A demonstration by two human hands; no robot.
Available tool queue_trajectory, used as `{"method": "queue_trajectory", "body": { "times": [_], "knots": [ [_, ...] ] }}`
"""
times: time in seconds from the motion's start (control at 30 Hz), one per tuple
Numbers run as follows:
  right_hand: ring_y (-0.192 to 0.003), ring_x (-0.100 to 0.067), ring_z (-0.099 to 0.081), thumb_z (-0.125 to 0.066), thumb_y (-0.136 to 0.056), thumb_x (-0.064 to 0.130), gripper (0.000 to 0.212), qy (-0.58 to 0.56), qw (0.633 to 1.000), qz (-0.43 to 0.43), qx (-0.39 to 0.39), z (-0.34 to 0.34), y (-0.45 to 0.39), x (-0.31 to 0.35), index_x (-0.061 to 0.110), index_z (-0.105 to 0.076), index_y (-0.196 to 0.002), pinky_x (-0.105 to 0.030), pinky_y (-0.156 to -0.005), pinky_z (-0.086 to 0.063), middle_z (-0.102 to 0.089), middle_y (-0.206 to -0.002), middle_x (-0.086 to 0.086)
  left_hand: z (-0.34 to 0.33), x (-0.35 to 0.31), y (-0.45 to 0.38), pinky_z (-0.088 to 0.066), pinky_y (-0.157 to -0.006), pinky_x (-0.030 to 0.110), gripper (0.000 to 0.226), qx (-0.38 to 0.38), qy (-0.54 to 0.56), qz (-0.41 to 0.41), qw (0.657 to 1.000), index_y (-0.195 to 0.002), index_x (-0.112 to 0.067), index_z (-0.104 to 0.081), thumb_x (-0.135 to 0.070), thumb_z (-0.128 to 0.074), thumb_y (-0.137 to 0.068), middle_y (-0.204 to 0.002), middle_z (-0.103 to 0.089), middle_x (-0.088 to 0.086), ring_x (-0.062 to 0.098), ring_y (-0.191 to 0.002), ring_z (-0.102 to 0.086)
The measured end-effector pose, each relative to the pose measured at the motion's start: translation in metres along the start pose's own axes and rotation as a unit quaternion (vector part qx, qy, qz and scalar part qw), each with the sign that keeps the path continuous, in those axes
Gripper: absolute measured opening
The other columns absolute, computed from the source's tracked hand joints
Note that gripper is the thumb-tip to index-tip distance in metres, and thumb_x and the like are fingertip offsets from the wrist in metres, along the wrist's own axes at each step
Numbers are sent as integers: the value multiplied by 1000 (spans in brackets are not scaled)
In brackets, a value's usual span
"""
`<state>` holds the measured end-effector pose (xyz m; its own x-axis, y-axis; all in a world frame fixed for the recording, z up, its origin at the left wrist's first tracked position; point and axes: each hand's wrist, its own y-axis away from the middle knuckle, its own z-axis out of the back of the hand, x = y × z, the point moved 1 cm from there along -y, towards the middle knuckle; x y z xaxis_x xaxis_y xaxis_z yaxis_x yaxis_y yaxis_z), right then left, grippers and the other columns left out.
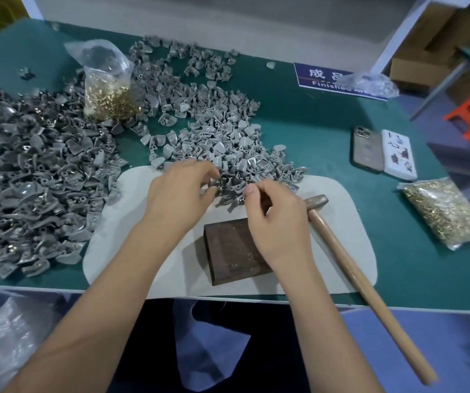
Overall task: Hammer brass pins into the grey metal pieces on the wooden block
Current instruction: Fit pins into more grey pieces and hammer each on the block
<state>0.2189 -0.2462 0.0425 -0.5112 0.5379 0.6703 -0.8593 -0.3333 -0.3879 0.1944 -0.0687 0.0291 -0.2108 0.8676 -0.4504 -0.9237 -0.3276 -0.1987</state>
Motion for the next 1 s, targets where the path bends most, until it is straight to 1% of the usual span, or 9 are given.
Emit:
{"method": "queue_trajectory", "body": {
  "times": [0.13, 0.2, 0.27, 0.43, 0.6, 0.77, 0.83, 0.93, 1.0],
  "knots": [
    [-70, -21, -52, -55, -104, 21, 28, -5, 1000, -7, 2, 0, 0, 1, 11, -61, -78, -43, -65, -44, -57, -71, 1, -1, -1, -1, -44, -75, 33, 28, 20, -17, -13, 1000, -117, -37, -55, -29, -66, -93, -112, -62, -11, 17, -107, -57],
    [-69, -20, -52, -55, -104, 22, 28, -8, 1000, -9, 2, 0, 0, 1, 12, -61, -78, -43, -64, -45, -56, -70, 2, -2, -2, 0, -45, -77, 34, 31, 26, -25, -26, 999, -120, -37, -54, -27, -66, -93, -116, -61, -10, 18, -109, -57],
    [-69, -20, -53, -55, -104, 23, 28, -10, 1000, -13, 2, 0, 0, 0, 13, -61, -78, -42, -64, -45, -56, -70, 3, -3, -2, 2, -48, -77, 37, 30, 23, -34, -37, 998, -118, -37, -53, -26, -66, -93, -117, -59, -9, 18, -109, -57],
    [-68, -18, -52, -55, -104, 25, 28, -14, 1000, -15, 3, 0, 0, -1, 15, -61, -78, -40, -62, -44, -56, -69, 6, -6, 0, 5, -51, -79, 42, 23, 13, -19, -18, 1000, -109, -32, -49, -26, -65, -93, -116, -59, -9, 20, -105, -59],
    [-66, -16, -50, -55, -104, 25, 29, -11, 1000, -14, 2, 0, 0, -1, 18, -59, -76, -38, -59, -41, -53, -67, 9, -7, 3, 1, -44, -74, 34, 21, 26, -29, -9, 999, -112, -35, -53, -30, -63, -95, -109, -65, -14, 19, -102, -60],
    [-67, -16, -52, -54, -104, 26, 29, -13, 1000, -12, 3, 0, 1, -1, 16, -61, -77, -40, -60, -44, -55, -68, 7, -4, 0, -1, -48, -77, 35, 25, 30, -39, -33, 998, -117, -37, -56, -31, -64, -94, -110, -65, -13, 18, -104, -60],
    [-67, -17, -52, -54, -104, 26, 29, -15, 1000, -14, 4, 0, 1, 0, 16, -61, -77, -40, -61, -45, -56, -69, 6, -3, -2, -1, -46, -75, 34, 26, 29, -50, -48, 997, -118, -37, -58, -32, -65, -94, -110, -65, -13, 18, -104, -61],
    [-68, -18, -53, -54, -104, 26, 30, -16, 1000, -14, 1, 0, 1, 0, 15, -61, -77, -41, -62, -45, -56, -69, 6, -1, -3, -3, -44, -74, 33, 22, 24, -50, -53, 997, -114, -36, -61, -35, -67, -93, -106, -66, -14, 17, -102, -61],
    [-67, -18, -52, -55, -103, 25, 30, -16, 1000, -14, -1, 0, 1, 0, 14, -60, -76, -42, -61, -44, -55, -68, 5, 1, -1, -3, -44, -73, 32, 19, 15, -26, -51, 998, -111, -35, -62, -35, -67, -93, -104, -66, -14, 15, -98, -60]
  ]
}}
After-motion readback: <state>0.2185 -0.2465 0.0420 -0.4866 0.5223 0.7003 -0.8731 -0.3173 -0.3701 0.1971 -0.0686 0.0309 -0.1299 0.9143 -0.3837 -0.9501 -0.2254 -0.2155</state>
